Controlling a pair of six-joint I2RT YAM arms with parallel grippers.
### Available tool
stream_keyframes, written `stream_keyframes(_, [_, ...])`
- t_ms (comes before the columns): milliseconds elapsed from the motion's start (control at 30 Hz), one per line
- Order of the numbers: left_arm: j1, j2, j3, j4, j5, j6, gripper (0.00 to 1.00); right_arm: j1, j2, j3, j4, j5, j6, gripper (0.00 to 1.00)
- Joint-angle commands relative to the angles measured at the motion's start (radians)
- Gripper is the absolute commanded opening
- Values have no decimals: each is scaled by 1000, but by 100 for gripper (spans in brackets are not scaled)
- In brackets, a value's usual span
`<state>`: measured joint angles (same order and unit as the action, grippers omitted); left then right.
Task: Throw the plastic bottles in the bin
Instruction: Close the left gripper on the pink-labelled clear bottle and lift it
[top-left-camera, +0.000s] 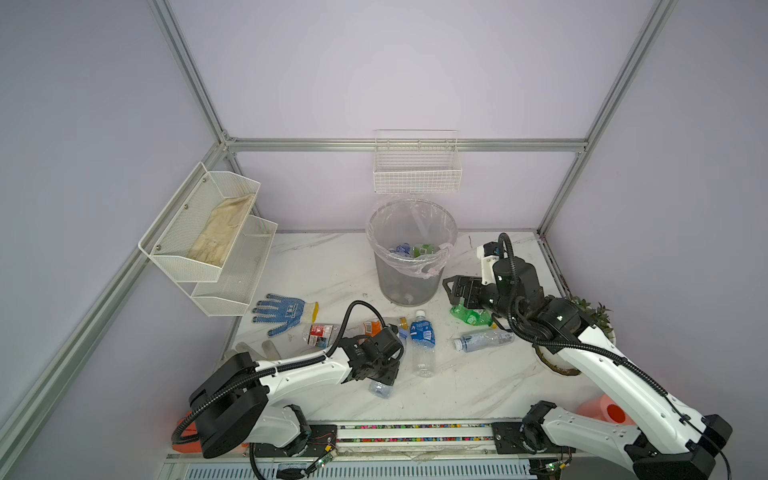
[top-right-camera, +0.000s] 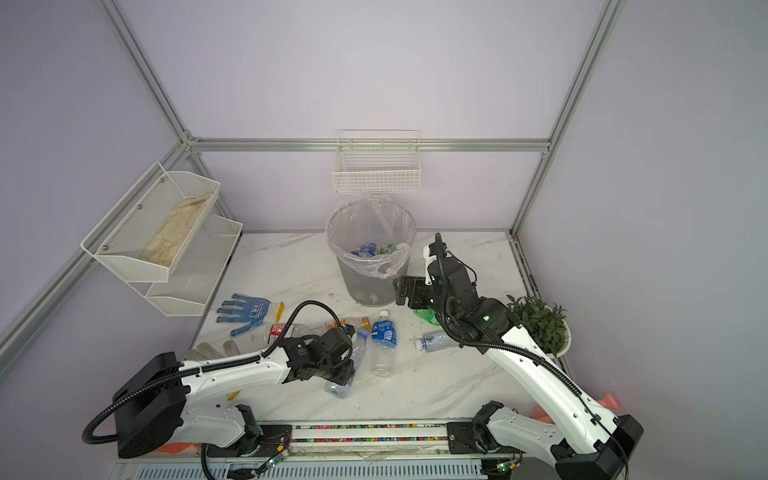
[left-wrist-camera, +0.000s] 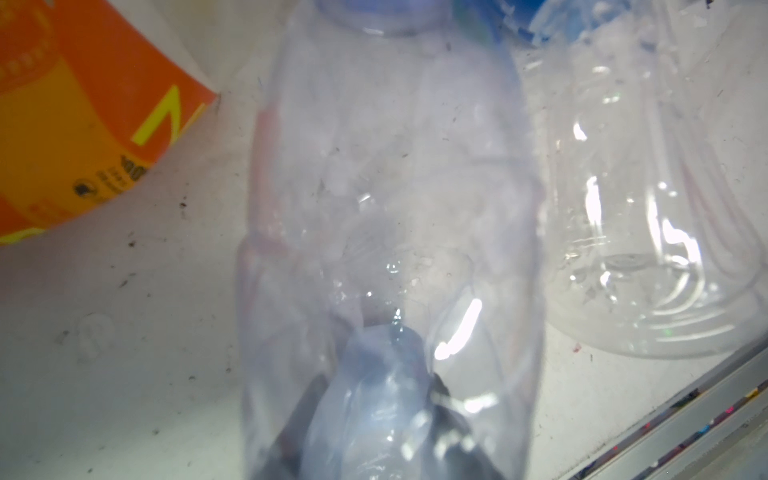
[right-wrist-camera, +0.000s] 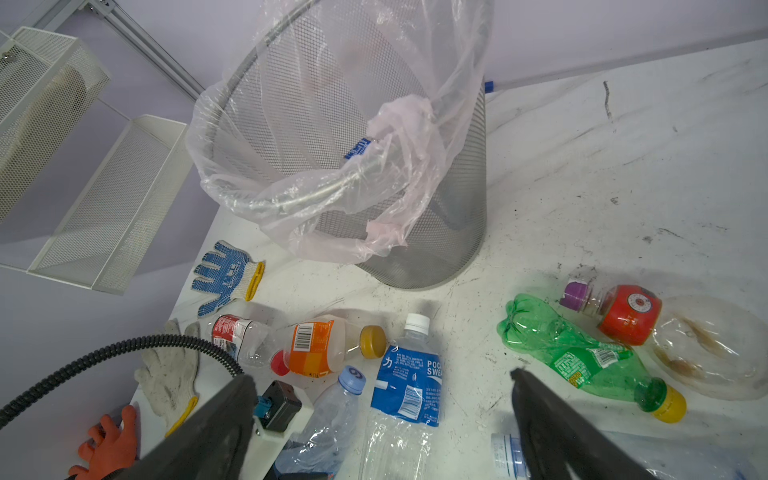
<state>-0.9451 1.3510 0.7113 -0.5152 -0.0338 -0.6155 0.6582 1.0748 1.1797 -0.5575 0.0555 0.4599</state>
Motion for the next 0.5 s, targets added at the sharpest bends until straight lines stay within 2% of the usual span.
stream_keyframes(0, [-7, -60, 52, -29, -38, 17, 29, 1, -23, -14, 5, 9, 8, 97])
stream_keyframes(467, [-24, -247, 117, -88, -117, 38, 27, 1, -35, -36, 8, 9, 19, 97])
